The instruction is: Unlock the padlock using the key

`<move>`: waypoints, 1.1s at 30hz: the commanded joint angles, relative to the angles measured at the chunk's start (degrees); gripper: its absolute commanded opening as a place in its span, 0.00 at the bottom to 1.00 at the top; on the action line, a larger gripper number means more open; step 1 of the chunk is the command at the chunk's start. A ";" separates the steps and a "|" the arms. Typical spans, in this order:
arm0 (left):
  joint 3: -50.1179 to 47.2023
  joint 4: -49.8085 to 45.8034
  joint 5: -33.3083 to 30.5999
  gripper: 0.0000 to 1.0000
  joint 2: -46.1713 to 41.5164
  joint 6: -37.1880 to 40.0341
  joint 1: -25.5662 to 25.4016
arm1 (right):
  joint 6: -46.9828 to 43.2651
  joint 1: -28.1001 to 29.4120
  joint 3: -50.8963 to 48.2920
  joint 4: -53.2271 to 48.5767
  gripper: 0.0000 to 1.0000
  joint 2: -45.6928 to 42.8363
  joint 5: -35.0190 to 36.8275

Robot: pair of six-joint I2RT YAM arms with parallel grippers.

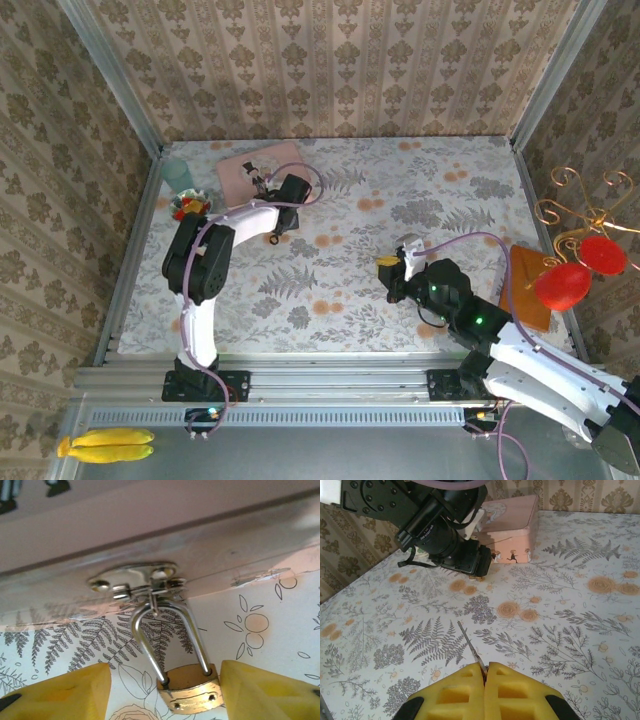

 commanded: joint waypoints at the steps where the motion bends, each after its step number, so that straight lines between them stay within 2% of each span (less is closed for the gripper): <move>1: 2.64 -2.22 -1.40 0.57 1.86 -1.15 0.11 | -0.91 -0.28 -0.45 -0.42 0.00 -1.35 -1.18; 6: 4.68 -2.21 0.11 0.56 4.01 -1.31 0.28 | -0.97 -0.27 -0.51 -0.54 0.00 -1.57 -1.57; 12: 5.50 -2.45 0.36 0.49 5.20 -1.70 0.42 | -0.92 -0.28 -0.43 -0.68 0.00 -1.81 -1.41; 18: 4.34 -1.31 1.75 0.34 4.98 -1.87 0.81 | -0.88 -0.35 -0.57 -0.42 0.00 -1.71 -1.49; 23: 3.41 -0.88 2.37 0.28 4.59 -1.71 0.73 | -0.81 -0.34 -0.56 -0.41 0.00 -1.42 -1.22; 33: 0.38 0.29 1.58 0.26 2.01 -1.78 -2.82 | -0.88 -0.34 -0.83 0.15 0.00 -0.85 -0.79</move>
